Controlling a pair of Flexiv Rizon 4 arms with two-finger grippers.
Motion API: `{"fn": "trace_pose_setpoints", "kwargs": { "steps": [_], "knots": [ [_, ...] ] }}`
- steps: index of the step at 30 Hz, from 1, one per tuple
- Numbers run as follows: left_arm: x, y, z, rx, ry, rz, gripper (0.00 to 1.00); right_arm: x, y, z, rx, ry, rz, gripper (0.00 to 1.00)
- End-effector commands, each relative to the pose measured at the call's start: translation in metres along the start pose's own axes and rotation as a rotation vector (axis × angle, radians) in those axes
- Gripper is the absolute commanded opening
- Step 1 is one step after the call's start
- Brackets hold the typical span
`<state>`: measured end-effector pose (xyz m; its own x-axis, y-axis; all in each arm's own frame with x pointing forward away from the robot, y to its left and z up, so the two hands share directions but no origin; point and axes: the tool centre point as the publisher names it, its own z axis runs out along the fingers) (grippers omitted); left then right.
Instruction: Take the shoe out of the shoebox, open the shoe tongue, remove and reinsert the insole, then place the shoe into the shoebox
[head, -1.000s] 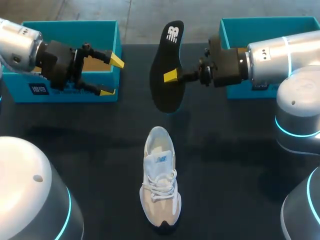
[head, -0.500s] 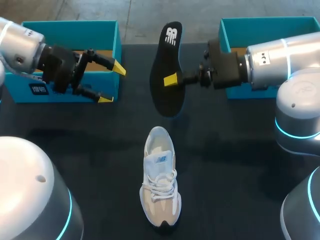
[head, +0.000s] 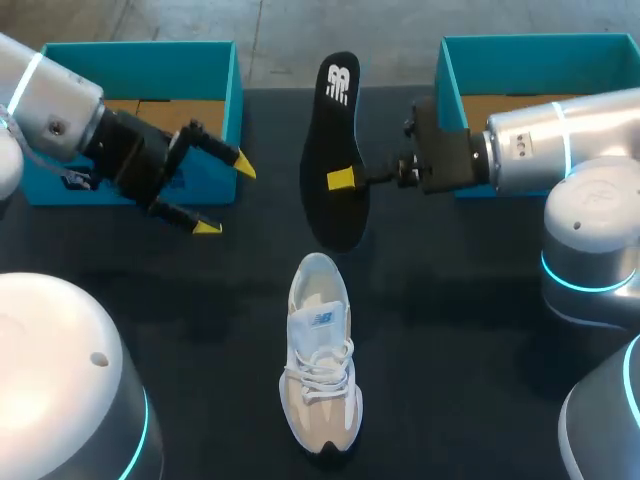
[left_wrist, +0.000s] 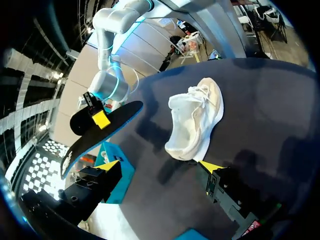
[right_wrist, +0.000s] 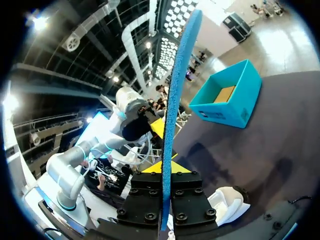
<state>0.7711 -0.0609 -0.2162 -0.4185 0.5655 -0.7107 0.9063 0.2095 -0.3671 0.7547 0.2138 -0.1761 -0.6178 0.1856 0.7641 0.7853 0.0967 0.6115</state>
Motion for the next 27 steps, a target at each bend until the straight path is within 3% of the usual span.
{"fn": "trace_pose_setpoints", "kwargs": {
  "steps": [1,10,27],
  "knots": [
    [0.013,-0.004,0.008,-0.026,0.005,-0.028,1.00,-0.007,-0.007,0.001,-0.019,0.011,-0.030,0.00],
    [0.027,0.000,0.022,-0.032,0.028,-0.122,1.00,-0.018,-0.015,0.002,-0.036,0.007,-0.151,0.00],
    [0.027,0.000,0.022,-0.032,0.028,-0.122,1.00,-0.018,-0.015,0.002,-0.036,0.007,-0.151,0.00]
  ]
}}
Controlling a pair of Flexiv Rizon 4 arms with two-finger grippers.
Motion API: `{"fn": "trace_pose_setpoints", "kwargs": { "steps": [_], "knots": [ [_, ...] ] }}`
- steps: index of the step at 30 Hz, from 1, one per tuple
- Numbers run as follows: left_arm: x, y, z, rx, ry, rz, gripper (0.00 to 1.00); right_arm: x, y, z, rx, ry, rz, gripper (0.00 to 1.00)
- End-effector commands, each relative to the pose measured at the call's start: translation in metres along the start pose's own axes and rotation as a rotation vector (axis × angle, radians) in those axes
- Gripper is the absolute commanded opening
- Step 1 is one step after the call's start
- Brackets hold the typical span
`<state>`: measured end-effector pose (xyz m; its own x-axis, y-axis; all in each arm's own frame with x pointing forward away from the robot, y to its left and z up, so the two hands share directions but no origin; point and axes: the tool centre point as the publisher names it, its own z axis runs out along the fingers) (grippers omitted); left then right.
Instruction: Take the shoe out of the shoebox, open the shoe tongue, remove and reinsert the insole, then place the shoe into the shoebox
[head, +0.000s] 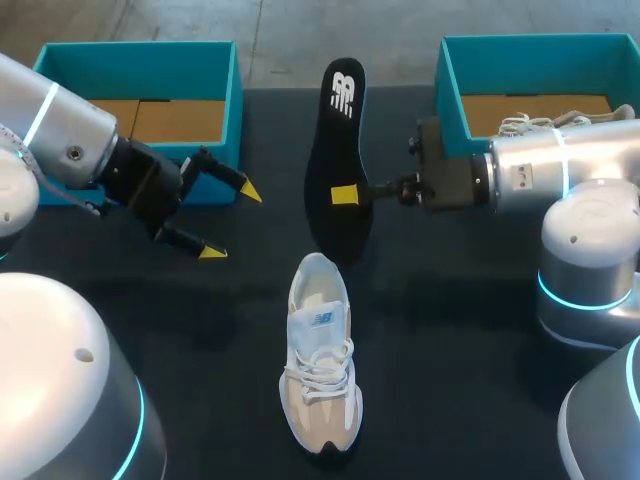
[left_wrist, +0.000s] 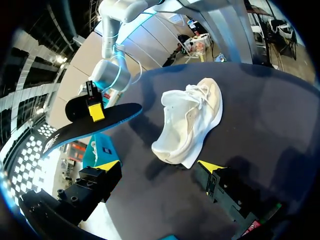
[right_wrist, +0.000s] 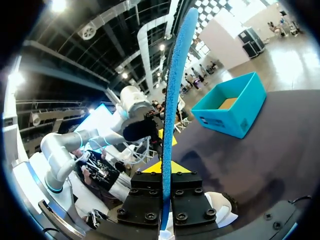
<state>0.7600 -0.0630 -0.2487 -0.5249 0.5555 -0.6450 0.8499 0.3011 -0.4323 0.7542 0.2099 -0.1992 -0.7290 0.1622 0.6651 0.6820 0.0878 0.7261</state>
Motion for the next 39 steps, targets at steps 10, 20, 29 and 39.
{"fn": "trace_pose_setpoints", "kwargs": {
  "steps": [10,20,29,39],
  "knots": [
    [0.008,0.021,0.024,0.028,0.009,-0.176,1.00,-0.017,-0.011,0.008,-0.004,0.036,-0.060,0.00],
    [0.020,0.039,0.045,0.049,0.065,-0.244,1.00,-0.037,-0.018,0.024,0.014,0.072,-0.082,0.00],
    [0.029,0.051,0.061,0.064,0.105,-0.289,1.00,-0.054,-0.030,0.036,0.024,0.080,-0.098,0.00],
    [0.039,0.054,0.071,0.086,0.109,-0.325,1.00,-0.060,-0.037,0.043,0.029,0.102,-0.130,0.00]
  ]
}}
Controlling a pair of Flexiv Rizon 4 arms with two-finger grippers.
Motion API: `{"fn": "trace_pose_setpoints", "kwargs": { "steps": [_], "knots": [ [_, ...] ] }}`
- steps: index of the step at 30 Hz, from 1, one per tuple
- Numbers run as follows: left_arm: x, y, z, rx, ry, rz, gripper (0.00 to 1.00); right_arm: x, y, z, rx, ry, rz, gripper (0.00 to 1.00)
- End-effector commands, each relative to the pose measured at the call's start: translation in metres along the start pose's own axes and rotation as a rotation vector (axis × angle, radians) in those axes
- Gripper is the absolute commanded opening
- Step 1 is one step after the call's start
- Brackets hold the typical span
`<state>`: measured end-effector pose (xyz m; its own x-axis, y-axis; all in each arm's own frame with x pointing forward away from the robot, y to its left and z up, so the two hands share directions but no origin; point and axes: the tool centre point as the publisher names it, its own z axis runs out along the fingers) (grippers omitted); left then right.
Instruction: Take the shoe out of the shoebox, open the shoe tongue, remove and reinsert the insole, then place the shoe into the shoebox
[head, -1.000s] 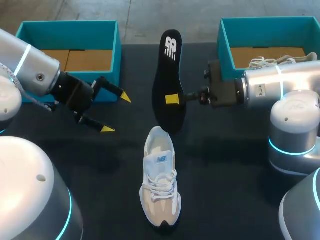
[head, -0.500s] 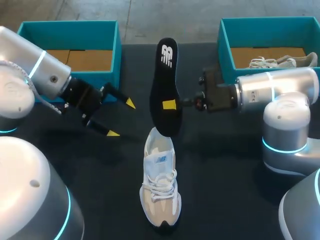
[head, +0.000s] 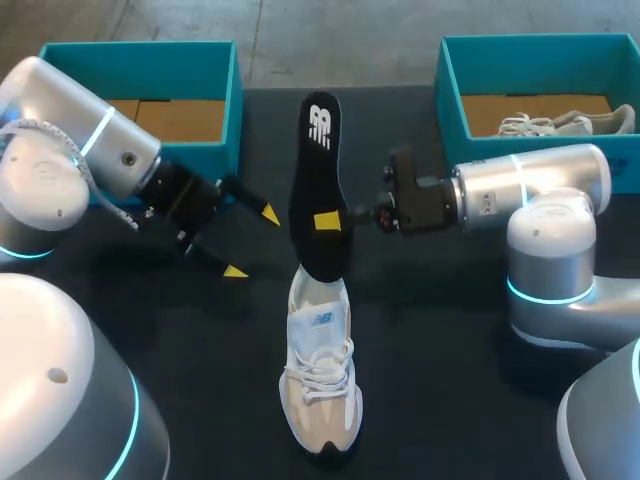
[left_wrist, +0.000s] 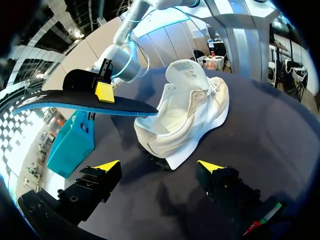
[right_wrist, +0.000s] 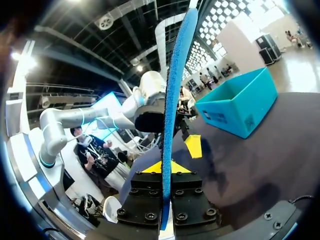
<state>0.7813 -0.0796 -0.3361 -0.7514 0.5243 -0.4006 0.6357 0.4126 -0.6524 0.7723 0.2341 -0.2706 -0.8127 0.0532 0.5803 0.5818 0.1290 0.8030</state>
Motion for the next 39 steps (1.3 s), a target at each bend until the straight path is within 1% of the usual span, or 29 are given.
{"fn": "trace_pose_setpoints", "kwargs": {
  "steps": [1,8,20,33,39],
  "knots": [
    [0.002,0.005,0.005,0.007,0.000,-0.010,1.00,-0.004,0.001,0.006,0.002,0.008,-0.001,0.00],
    [0.005,0.012,0.010,0.030,0.012,-0.043,1.00,-0.005,0.001,0.008,0.010,0.013,-0.002,0.00],
    [0.010,0.013,0.018,0.076,0.038,-0.081,1.00,0.001,-0.004,0.010,0.010,0.001,-0.016,0.00],
    [0.016,0.012,0.022,0.097,0.057,-0.094,1.00,0.009,-0.006,0.011,-0.007,-0.019,-0.025,0.00],
    [0.016,0.011,0.024,0.084,0.061,-0.106,1.00,0.010,-0.009,0.012,-0.021,-0.028,-0.017,0.00]
  ]
}}
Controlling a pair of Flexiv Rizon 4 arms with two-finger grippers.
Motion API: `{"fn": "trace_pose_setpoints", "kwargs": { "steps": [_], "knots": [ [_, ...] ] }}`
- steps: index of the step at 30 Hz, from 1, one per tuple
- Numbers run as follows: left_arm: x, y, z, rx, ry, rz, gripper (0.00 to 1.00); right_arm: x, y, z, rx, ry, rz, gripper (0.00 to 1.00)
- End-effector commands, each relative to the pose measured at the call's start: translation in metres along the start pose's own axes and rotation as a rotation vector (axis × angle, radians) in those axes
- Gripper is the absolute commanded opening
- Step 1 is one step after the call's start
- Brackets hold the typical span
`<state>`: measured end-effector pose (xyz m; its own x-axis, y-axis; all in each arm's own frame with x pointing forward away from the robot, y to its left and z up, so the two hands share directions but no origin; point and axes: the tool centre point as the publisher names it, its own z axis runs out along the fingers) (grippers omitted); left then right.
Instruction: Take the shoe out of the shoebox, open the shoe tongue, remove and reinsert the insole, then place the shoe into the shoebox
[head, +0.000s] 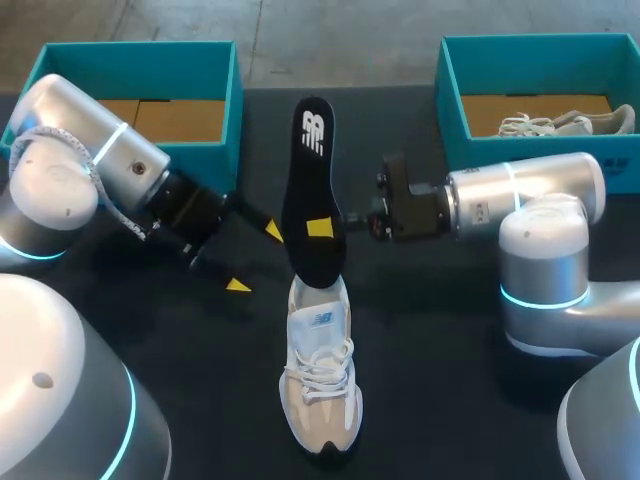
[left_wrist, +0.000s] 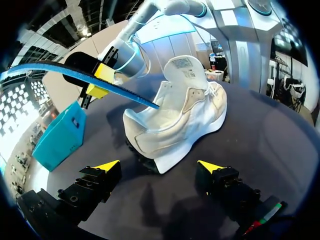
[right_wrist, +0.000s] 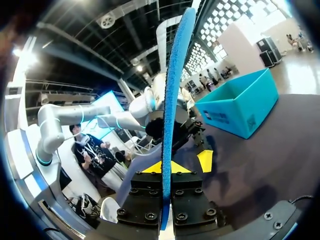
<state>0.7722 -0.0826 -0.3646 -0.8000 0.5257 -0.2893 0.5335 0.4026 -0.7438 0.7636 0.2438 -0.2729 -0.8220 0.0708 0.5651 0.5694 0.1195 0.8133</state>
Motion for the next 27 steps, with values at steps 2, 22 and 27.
{"fn": "trace_pose_setpoints", "kwargs": {
  "steps": [2,22,27],
  "knots": [
    [-0.001,-0.001,0.002,-0.004,0.001,0.000,1.00,0.004,-0.004,0.002,-0.010,-0.008,-0.002,0.00],
    [0.002,0.003,0.012,-0.005,0.017,-0.041,1.00,0.004,-0.009,0.000,-0.026,-0.002,-0.001,0.00],
    [0.003,0.006,0.015,0.044,0.014,-0.086,1.00,0.007,-0.013,-0.001,-0.030,-0.008,0.000,0.00]
  ]
}}
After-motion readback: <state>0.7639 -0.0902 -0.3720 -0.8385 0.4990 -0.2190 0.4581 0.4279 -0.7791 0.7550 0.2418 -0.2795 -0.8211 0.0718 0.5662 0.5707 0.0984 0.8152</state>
